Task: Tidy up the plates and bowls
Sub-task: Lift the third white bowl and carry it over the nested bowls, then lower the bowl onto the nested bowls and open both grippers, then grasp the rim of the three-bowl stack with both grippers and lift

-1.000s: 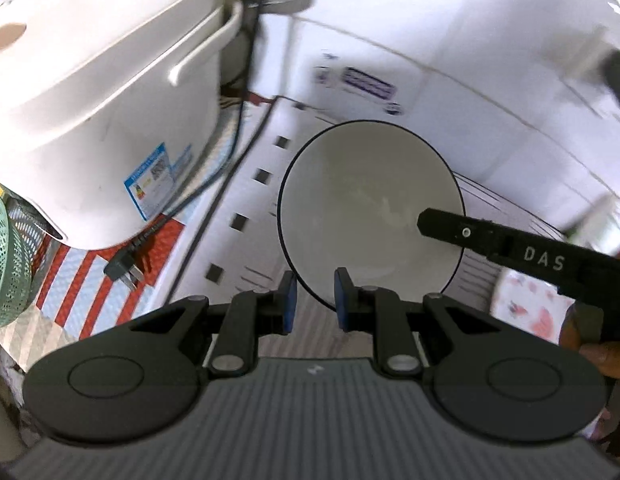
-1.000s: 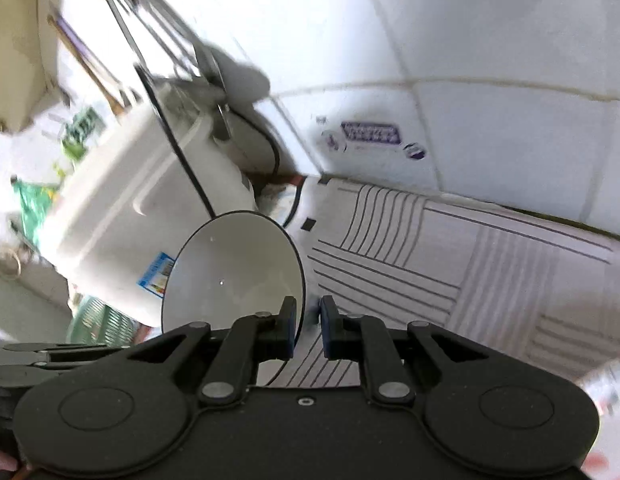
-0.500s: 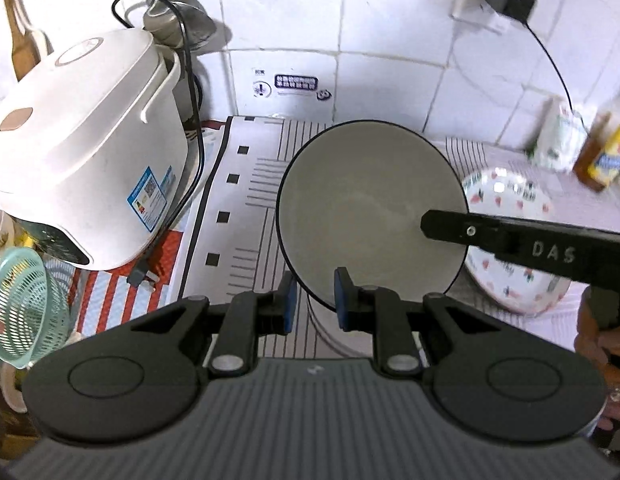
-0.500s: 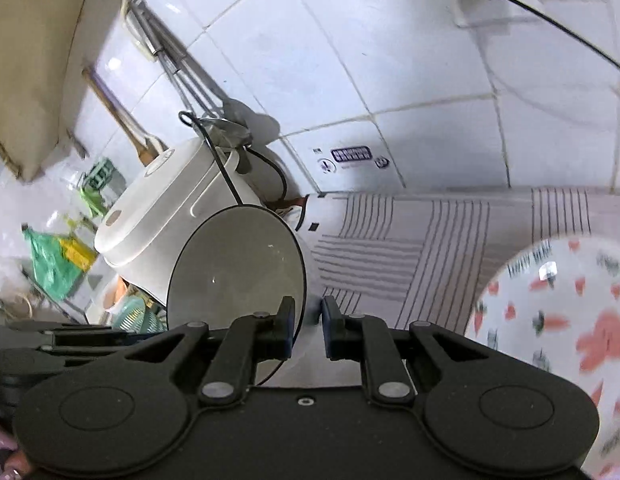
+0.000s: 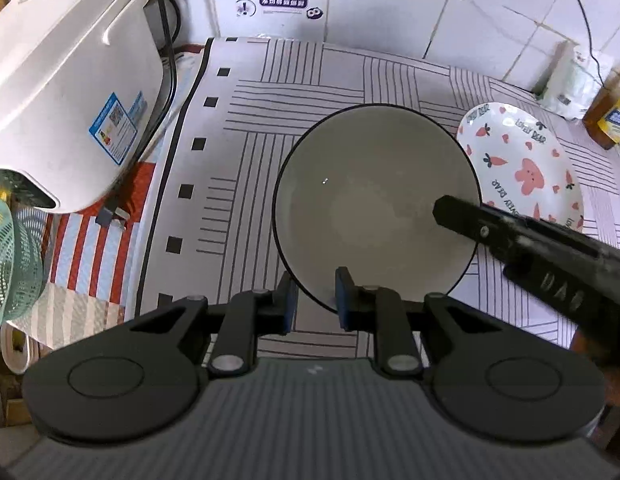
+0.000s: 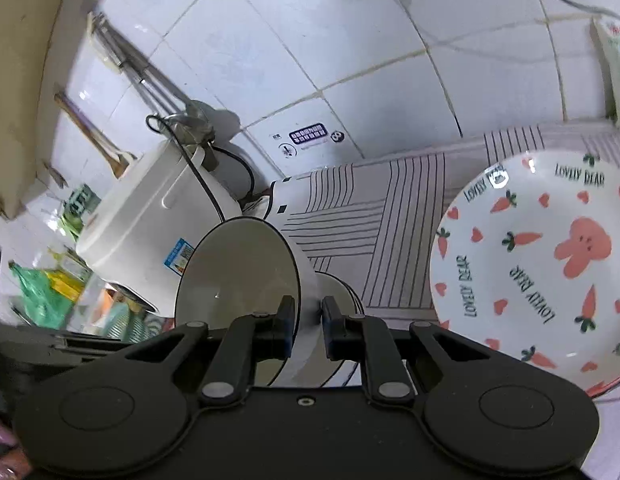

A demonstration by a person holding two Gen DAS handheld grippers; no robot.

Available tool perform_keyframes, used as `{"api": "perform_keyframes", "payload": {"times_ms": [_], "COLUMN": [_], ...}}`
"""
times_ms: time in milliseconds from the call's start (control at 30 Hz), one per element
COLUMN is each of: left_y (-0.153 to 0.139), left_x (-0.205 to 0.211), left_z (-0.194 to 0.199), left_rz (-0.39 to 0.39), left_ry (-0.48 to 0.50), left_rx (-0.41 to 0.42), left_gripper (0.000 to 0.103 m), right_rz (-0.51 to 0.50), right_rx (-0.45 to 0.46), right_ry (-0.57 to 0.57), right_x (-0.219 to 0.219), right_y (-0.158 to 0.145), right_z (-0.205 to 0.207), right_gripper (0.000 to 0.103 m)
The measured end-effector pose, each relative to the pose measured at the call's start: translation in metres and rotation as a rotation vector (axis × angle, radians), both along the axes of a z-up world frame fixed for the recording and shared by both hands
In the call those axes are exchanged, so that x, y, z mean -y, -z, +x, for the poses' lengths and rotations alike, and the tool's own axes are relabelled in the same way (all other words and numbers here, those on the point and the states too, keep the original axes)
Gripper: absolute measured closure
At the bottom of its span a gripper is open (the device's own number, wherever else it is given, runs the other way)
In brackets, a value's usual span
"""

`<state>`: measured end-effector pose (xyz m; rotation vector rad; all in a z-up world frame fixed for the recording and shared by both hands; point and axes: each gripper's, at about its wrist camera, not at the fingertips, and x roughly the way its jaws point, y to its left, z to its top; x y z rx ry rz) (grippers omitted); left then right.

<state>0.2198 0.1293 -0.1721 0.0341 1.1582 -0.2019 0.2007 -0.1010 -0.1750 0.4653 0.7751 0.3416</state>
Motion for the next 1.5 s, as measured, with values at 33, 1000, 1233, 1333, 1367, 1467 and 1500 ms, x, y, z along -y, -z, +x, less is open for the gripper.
{"api": "perform_keyframes", "payload": {"times_ms": [33,1000,1233,1333,1367,1467,1500], "left_y": [0.001,-0.019,-0.019,-0.015,-0.013,-0.006,-0.004], "left_x": [0.0,-0.018,-0.035,-0.041,-0.044,-0.052,-0.056], "left_z": [0.001,-0.02,-0.05,-0.064,-0.068,-0.076,-0.077], "left_rz": [0.003,-0.101,-0.153,-0.139,-0.148,-0.186,-0.204], "left_ry": [0.003,0.027,0.04,0.039,0.042,0.029,0.02], "left_rx": [-0.005,0.032,0.088,0.138,0.148,0.157,0.16], "left_gripper": [0.084,0.058,0.056,0.056,0.055,0.053,0.051], "right_rz": [-0.032,-0.365,-0.41,-0.386,-0.384,-0.389,-0.395], "right_rx": [0.014,0.195,0.236,0.24,0.241,0.229,0.225], "right_ry": [0.0,-0.032,-0.01,0.005,0.001,-0.003,-0.006], "right_x": [-0.004,-0.027,-0.029,-0.03,-0.031,-0.036,-0.038], "right_y": [0.0,-0.027,-0.03,-0.025,-0.022,-0.008,-0.001], "right_z": [-0.002,-0.04,-0.08,-0.097,-0.102,-0.114,-0.116], "right_gripper": [0.085,0.067,0.059,0.053,0.05,0.042,0.039]}}
